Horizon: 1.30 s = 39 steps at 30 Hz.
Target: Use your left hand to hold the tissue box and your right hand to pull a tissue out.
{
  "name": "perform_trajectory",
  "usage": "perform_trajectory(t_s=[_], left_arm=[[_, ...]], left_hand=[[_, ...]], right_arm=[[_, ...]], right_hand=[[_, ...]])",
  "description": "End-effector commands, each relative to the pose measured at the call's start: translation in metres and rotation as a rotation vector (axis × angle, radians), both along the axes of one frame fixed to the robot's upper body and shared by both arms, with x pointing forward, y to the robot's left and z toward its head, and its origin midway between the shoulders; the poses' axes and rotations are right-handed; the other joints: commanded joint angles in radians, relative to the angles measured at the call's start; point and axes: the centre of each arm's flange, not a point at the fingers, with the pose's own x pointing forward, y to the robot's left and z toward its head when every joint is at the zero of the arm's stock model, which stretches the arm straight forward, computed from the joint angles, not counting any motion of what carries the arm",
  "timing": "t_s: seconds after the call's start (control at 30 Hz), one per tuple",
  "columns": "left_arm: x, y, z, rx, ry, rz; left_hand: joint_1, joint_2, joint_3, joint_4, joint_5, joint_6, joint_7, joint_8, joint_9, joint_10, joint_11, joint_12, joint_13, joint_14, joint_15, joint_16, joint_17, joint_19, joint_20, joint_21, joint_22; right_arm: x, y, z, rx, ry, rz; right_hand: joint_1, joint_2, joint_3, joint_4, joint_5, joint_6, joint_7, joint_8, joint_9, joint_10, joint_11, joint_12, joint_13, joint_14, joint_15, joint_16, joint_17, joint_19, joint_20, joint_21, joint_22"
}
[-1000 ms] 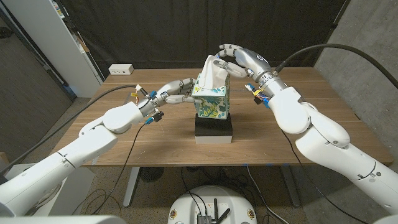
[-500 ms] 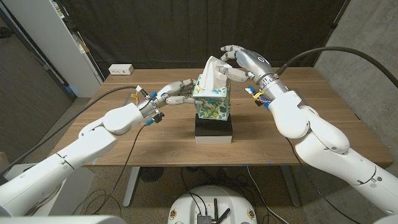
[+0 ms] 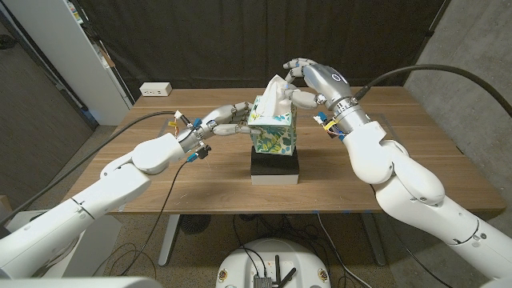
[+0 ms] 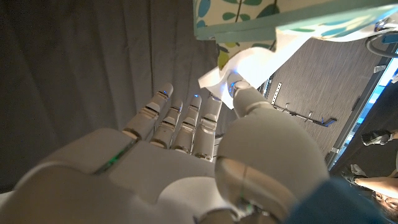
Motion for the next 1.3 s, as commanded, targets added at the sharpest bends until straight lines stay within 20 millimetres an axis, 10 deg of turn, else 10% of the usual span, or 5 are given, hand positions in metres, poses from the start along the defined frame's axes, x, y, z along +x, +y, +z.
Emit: perform_trajectory(t_s=[0.03,1.3], left_arm=[[0.000,0.001,0.001,-0.002,-0.004,-0.002],[0.023,0.003,0.009,0.005,0.021,-0.014]], left_hand=[[-0.001,0.007,0.006,-0.001,0.007,0.002,0.005,0.005,0.003,0.010,-0.003,-0.001,0.004,0.008,-0.132,0.005,0.001,0.002,-0.024,-0.006,0.002],[-0.004,0.007,0.010,-0.003,0.006,0.000,0.006,0.005,0.003,0.010,0.000,-0.003,0.008,0.007,-0.131,0.006,0.002,0.001,-0.024,-0.007,0.003]], right_arm=[[-0.003,0.006,-0.004,-0.013,-0.064,-0.031],[0.012,0.007,0.005,0.060,-0.334,0.086]], right_hand=[[0.040,0.006,-0.012,0.001,-0.005,0.024,0.009,0.024,0.008,0.022,-0.015,0.005,0.005,0.020,-0.114,0.009,0.005,0.016,-0.038,0.008,0.001],[0.150,-0.015,-0.045,0.006,0.012,0.058,0.057,0.048,-0.003,0.047,-0.045,-0.008,0.007,0.016,-0.135,-0.010,-0.005,0.027,-0.065,-0.002,0.000]])
